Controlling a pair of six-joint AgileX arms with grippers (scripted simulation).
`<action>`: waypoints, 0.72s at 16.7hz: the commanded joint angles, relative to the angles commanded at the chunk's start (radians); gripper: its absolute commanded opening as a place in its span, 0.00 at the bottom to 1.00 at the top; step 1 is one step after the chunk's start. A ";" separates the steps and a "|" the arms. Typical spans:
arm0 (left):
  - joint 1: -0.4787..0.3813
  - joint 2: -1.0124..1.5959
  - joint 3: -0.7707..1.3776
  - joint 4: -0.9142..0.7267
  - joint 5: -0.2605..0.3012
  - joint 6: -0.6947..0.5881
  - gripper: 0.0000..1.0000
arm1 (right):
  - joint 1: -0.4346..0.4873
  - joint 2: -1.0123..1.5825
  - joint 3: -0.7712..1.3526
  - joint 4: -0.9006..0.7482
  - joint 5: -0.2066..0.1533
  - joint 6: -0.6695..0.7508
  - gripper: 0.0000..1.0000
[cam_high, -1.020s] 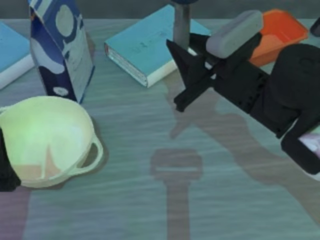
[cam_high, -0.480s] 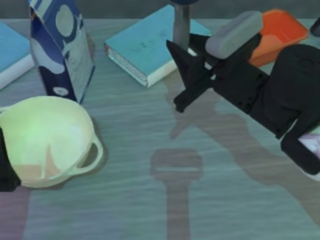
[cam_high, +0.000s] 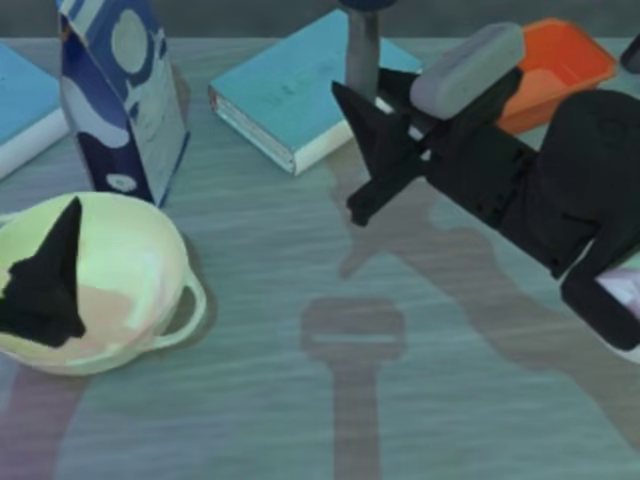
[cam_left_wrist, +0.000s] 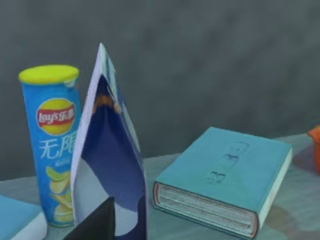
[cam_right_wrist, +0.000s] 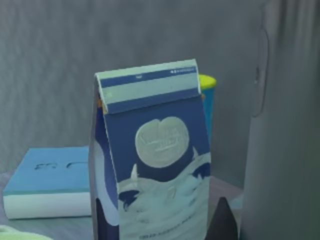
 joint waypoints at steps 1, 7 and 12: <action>-0.026 0.082 0.047 0.031 0.035 0.001 1.00 | 0.000 0.000 0.000 0.000 0.000 0.000 0.00; -0.175 0.555 0.320 0.216 0.239 0.006 1.00 | 0.000 0.000 0.000 0.000 0.000 0.000 0.00; -0.253 0.775 0.447 0.297 0.346 0.010 1.00 | 0.000 0.000 0.000 0.000 0.000 0.000 0.00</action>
